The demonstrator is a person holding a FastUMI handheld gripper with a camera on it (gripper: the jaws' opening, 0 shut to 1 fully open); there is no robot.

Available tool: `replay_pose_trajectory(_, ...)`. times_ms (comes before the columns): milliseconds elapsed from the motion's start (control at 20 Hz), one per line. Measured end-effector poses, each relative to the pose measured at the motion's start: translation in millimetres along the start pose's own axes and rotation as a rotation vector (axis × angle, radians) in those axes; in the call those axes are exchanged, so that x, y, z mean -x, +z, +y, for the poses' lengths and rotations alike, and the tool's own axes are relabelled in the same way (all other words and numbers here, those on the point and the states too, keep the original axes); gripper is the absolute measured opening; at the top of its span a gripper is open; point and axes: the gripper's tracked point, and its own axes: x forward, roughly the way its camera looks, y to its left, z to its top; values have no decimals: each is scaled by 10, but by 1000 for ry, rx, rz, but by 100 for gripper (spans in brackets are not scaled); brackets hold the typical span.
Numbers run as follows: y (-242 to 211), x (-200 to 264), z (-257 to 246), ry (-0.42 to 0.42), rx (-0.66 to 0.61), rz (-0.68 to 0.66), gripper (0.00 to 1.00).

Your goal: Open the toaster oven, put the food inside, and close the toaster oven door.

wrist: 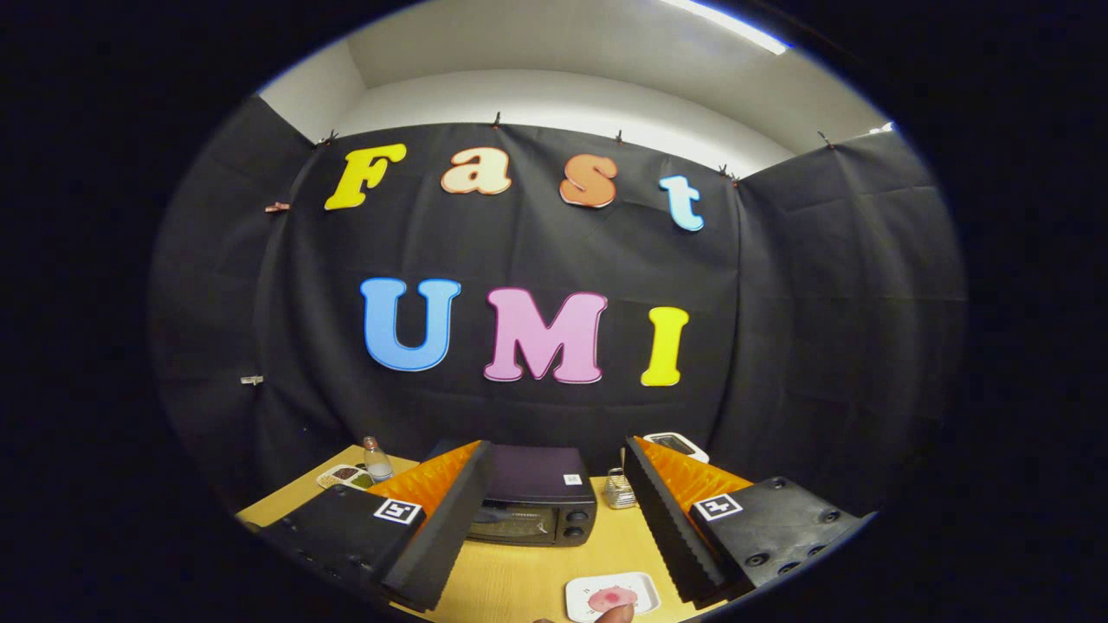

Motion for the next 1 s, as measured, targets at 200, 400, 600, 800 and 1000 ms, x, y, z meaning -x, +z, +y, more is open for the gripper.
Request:
replay_pose_trajectory(200,-717,-646,425,68,-30,144,98)
replay_pose_trajectory(400,-1324,-1181,763,113,6,259,98)
replay_pose_trajectory(600,-1837,-1495,1010,115,4,362,98)
replay_pose_trajectory(800,-2142,-1731,1062,85,-13,431,98)
replay_pose_trajectory(1000,-2338,-1827,1080,65,-16,472,98)
